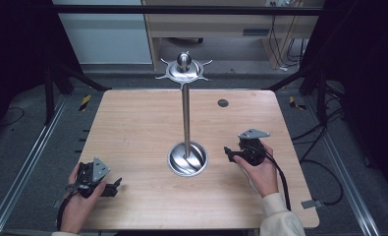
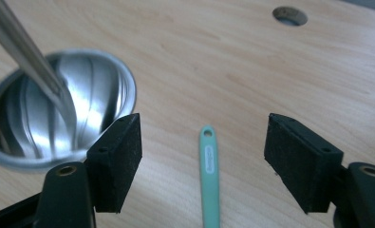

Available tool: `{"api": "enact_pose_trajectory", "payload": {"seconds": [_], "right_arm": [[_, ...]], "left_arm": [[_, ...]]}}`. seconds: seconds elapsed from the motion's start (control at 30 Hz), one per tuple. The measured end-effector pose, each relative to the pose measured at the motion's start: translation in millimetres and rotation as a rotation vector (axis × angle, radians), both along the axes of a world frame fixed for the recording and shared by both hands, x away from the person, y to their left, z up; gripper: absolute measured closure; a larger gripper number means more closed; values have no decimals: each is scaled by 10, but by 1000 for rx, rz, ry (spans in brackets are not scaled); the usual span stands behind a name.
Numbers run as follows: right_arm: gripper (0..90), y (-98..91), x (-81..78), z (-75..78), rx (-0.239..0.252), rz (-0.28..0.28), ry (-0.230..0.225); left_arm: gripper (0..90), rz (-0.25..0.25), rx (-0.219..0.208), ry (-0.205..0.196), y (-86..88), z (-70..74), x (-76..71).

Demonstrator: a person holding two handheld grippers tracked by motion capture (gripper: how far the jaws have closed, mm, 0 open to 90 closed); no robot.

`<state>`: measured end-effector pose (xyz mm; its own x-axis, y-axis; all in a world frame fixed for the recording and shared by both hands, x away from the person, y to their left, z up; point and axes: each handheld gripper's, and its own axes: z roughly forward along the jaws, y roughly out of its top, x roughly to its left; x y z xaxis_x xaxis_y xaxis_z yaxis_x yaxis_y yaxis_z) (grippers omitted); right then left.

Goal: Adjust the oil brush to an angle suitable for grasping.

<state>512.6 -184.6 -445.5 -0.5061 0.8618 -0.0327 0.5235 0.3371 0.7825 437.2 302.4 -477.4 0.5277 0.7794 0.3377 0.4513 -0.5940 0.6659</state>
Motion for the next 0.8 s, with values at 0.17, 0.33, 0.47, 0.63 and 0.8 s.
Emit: {"api": "enact_pose_trajectory", "payload": {"seconds": [0.17,0.33,0.47,0.63,0.8], "right_arm": [[398,32,-2,-74,-51,33,26],[505,85,-22,-101,-70,87,29],[694,140,-55,-133,-96,170,29],[866,138,-36,-186,-115,138,46],[900,125,1,-276,-178,102,79]], "left_arm": [[30,-2,11,3,-1,1,6],[30,-8,19,8,-11,-4,5],[30,-8,20,7,-12,-10,6],[30,-12,28,14,-16,-12,8],[31,-12,28,12,-18,-19,12]]}}
